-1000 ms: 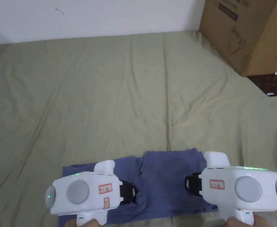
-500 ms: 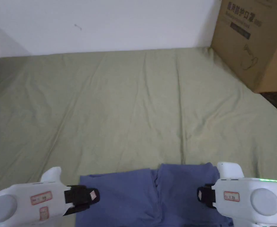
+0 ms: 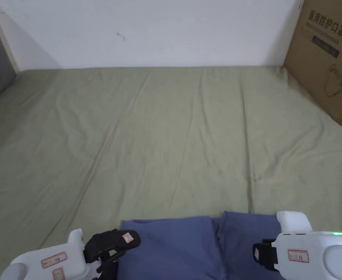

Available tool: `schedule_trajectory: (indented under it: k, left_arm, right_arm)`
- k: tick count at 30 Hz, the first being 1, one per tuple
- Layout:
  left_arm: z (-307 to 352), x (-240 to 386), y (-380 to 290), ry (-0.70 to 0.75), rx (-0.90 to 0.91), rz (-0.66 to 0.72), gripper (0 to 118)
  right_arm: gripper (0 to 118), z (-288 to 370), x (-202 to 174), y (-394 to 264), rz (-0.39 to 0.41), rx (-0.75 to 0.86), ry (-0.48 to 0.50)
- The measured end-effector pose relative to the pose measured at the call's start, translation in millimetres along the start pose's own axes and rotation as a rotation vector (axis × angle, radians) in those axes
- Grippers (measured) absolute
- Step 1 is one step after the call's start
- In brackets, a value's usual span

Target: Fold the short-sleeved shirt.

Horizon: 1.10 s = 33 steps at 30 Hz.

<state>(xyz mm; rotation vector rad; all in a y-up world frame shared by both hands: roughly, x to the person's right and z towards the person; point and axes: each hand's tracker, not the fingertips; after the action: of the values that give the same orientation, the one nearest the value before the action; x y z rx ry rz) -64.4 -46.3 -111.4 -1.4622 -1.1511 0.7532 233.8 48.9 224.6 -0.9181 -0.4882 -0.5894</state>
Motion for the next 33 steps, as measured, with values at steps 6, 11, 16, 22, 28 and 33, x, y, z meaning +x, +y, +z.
schedule_trajectory:
  k: [6,11,16,22,28,33]
  left_arm:
    - [-24,5,8,0.208,-0.060,-0.062,7]
    - [8,6,21,0.127,-0.048,-0.067,7]
    - [66,14,43,0.224,0.035,-0.092,7]
    - [123,36,42,0.396,0.119,-0.137,7]
    - [119,98,27,0.461,0.161,-0.252,7]
    - [61,181,0,0.417,0.080,-0.450,7]
  right_arm:
    - [0,0,-2,-3,0.004,-0.020,-0.006]
    - [0,6,3,1,0.005,-0.014,-0.019]
    - [0,11,11,5,-0.023,0.013,-0.015]
    - [0,8,21,1,-0.056,0.016,-0.009]
    - [0,4,24,-1,-0.063,0.015,-0.007]
    - [0,6,27,0,-0.074,0.027,0.012]
